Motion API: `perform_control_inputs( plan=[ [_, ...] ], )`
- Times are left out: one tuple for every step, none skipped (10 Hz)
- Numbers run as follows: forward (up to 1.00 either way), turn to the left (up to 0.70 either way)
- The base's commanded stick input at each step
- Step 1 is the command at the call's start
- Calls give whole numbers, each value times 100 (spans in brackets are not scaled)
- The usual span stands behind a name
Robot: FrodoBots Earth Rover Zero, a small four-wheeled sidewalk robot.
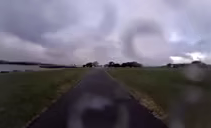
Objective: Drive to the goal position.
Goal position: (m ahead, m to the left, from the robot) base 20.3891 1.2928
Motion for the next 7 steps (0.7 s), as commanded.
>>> perform_control_inputs(
  plan=[
    [70,0],
    [70,0],
    [70,0],
    [70,0],
    [70,0],
    [70,0],
    [70,0]
  ],
)
